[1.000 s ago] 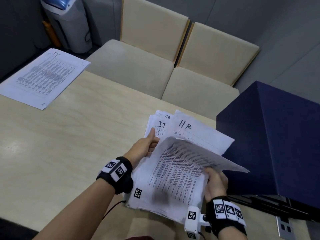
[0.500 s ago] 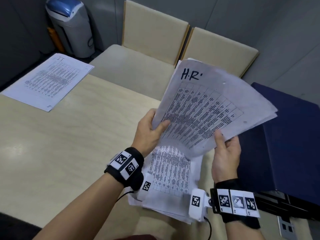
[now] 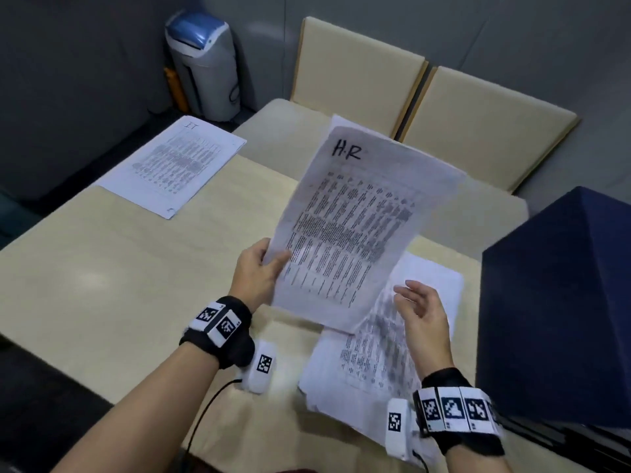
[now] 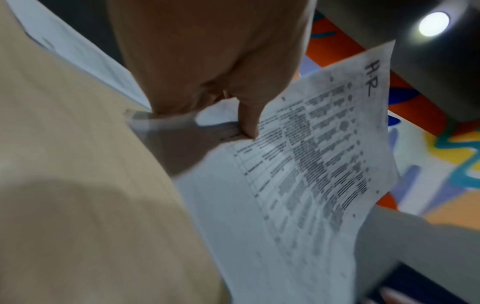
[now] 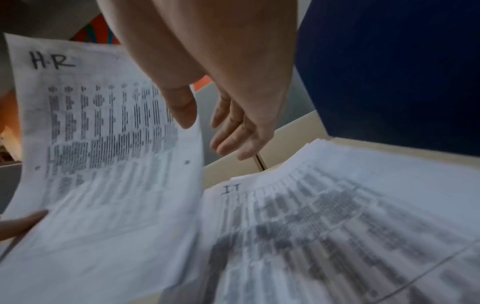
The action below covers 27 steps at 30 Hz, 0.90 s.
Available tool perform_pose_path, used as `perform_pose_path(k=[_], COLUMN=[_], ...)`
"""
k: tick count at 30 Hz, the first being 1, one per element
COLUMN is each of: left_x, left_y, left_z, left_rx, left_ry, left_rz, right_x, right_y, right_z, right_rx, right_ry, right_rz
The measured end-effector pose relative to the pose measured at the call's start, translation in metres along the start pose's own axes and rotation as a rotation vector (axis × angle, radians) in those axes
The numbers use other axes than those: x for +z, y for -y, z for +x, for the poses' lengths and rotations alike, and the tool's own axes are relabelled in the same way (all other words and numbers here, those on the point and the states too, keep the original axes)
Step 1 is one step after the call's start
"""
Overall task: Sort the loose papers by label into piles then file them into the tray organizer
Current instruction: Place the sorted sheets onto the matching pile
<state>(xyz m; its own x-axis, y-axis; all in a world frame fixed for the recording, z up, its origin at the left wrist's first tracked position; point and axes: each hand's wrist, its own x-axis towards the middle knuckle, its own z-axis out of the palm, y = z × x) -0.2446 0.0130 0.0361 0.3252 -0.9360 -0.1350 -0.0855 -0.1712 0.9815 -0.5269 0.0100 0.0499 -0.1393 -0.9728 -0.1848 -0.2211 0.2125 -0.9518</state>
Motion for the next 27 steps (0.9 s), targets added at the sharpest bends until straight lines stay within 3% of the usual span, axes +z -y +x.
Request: perform_pose_path(k=[4, 9, 12, 15, 18, 20, 22, 25, 27], left_x=[-0.123, -0.292, -0.369, -0.422, -0.447, -0.442, -0.422, -0.397, -0.394], left_y=[0.021, 0.064, 0.088, 0.101, 0.105, 0.106, 0.111, 0.129, 0.139], left_z=[0.002, -0.017, -0.022, -0.016, -0.01, -0.007, -0.006, -0.009, -0.005], left_rx=[-0.147, -0.349, -0.432, -0.499, -0.502, -0.366, -0.241, -0.351, -0.379], left_ry=[-0.149, -0.25, -0.26, -0.274, -0.387, -0.453, -0.349, -0.094, -0.048], left_rz=[0.083, 0.472, 0.707, 0.846, 1.064, 1.132, 1.148, 1.12, 1.114], right_x=[0.059, 0.143, 0.18, 0.205, 0.219, 0.221, 0.222, 0.223, 0.223], right_y=[-0.003, -0.011, -0.022, -0.036, -0.05, -0.057, -0.062, -0.06, -0.055], right_z=[-0.002, -0.01, -0.015, -0.019, -0.021, -0.019, -0.017, -0.019, -0.018], right_rx=[0.079, 0.141, 0.116, 0.032, 0.029, 0.055, 0.05, 0.058, 0.068], right_ry=[0.13, 0.306, 0.368, 0.326, 0.273, 0.273, 0.264, 0.266, 0.269], right_rz=[-0.069, -0.334, -0.609, -0.915, -1.041, -1.106, -1.113, -1.101, -1.112])
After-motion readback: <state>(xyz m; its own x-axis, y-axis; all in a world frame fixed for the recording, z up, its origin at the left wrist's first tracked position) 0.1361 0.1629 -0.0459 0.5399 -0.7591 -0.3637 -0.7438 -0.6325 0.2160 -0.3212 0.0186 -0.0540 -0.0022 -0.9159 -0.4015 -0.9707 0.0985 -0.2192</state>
